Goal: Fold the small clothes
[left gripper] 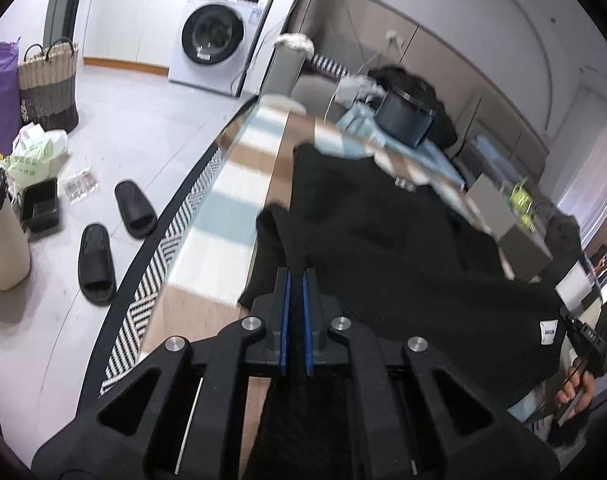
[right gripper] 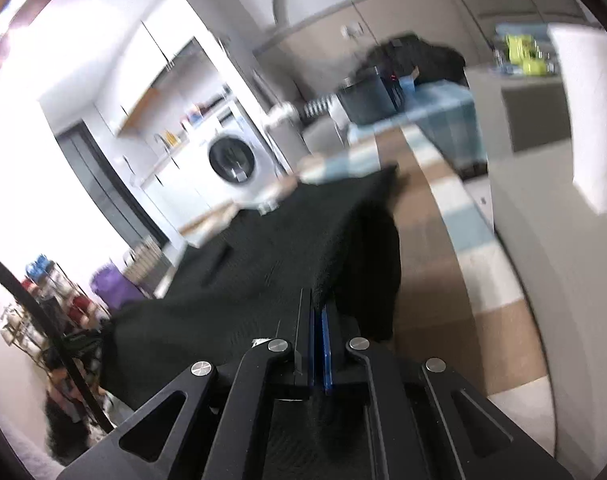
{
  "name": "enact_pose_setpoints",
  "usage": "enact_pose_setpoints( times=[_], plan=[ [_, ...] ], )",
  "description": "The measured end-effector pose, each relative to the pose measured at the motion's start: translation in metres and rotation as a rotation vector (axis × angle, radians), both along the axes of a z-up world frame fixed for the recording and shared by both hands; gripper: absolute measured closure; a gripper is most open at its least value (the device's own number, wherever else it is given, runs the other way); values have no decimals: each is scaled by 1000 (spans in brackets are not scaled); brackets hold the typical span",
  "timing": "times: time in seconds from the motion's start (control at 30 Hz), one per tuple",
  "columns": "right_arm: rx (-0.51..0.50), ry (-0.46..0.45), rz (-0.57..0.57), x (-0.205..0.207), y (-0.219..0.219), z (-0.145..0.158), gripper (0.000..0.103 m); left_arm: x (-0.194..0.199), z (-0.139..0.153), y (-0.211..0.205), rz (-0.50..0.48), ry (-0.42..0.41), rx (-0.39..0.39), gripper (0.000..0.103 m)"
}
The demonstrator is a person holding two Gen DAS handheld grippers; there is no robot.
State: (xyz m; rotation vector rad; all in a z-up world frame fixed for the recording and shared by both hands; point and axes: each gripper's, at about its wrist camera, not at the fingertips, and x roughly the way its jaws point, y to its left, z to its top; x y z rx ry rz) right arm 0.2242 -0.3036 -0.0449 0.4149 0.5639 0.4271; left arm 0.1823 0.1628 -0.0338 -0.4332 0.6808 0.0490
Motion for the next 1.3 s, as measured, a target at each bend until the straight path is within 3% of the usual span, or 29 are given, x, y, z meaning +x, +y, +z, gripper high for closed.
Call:
enact_pose_setpoints(
  times=[0.13, 0.3, 0.5, 0.57, 0.63, 0.67, 0.7, 0.77, 1.0, 1.13, 1.27, 1.3],
  plan=[
    [-2, -27, -44, 16, 0, 15, 100, 25, 12, 12, 19, -34, 2, 100],
    [-25, 8, -137, 62, 9, 22, 100, 70, 11, 23, 31, -28, -22, 100],
    [-35, 158, -212, 127, 17, 0, 100, 124, -20, 26, 40, 91, 18, 100],
    [-64, 215, -233, 140, 17, -11, 95, 129, -30, 25, 30, 146, 26, 99],
    [-57, 267, -215, 140, 12, -18, 73, 123, -35, 25, 19, 156, 25, 92],
    [-38, 263, -205, 135, 8, -20, 69, 118, -36, 25, 18, 159, 30, 78],
    [-22, 257, -198, 127, 2, -20, 60, 112, -38, 26, 25, 160, 34, 57],
    [-18, 264, -170, 114, -7, -24, 51, 104, -40, 30, 25, 148, 6, 35],
    [33, 325, -90, 108, 4, -43, 48, 123, -60, 12, -25, 212, -36, 35],
    [-44, 325, -93, 111, 29, -45, 48, 133, -64, -9, -43, 210, 5, 38],
    [-151, 331, -104, 107, 51, -44, 48, 136, -66, -25, -68, 204, 58, 66],
    [-184, 334, -117, 105, 56, -44, 50, 136, -66, -27, -69, 200, 74, 68]
  ],
)
